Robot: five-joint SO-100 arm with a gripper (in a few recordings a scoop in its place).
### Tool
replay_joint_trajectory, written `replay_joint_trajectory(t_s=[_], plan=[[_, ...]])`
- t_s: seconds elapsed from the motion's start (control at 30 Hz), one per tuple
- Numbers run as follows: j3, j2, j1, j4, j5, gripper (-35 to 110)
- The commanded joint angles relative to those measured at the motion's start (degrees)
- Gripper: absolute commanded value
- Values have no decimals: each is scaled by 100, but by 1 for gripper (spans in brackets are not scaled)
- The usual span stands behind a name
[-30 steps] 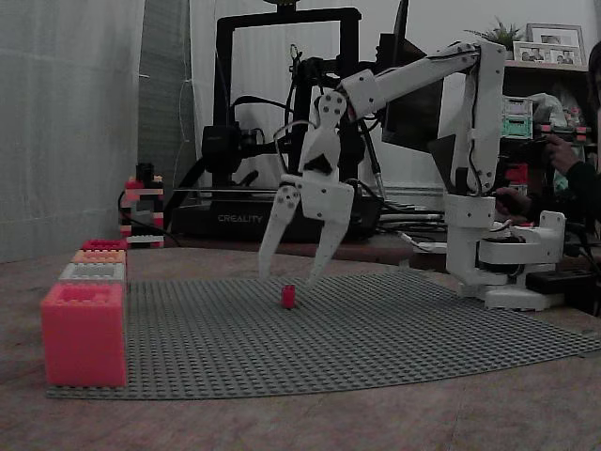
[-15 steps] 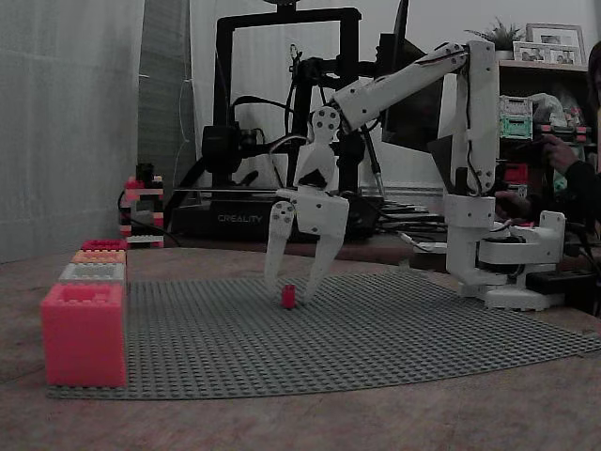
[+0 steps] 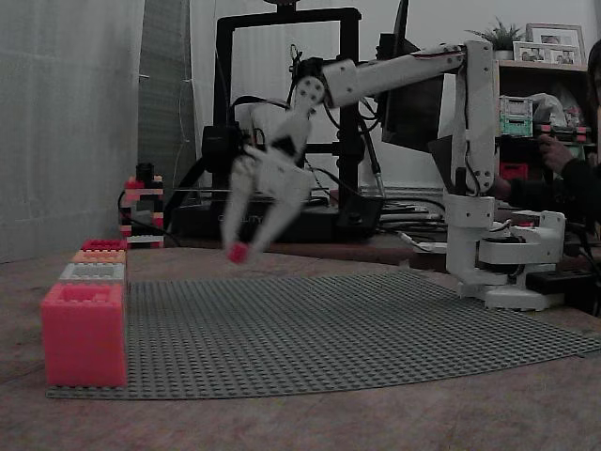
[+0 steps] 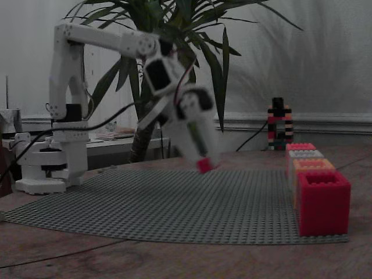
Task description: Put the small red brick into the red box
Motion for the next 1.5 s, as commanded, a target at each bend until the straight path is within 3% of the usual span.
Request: replay_joint_trajectory(t_s=[0.0, 0.33, 0.5, 1.1, 1.47], plan=[[-1652, -360, 404, -308, -123, 0], [-3938, -2364, 923, -1679, -835, 0], [-4764, -3111, 923, -1863, -949, 0], [-4904, -3735, 914, -2716, -1257, 14], [-4562, -2522, 896, -2039, -668, 5]])
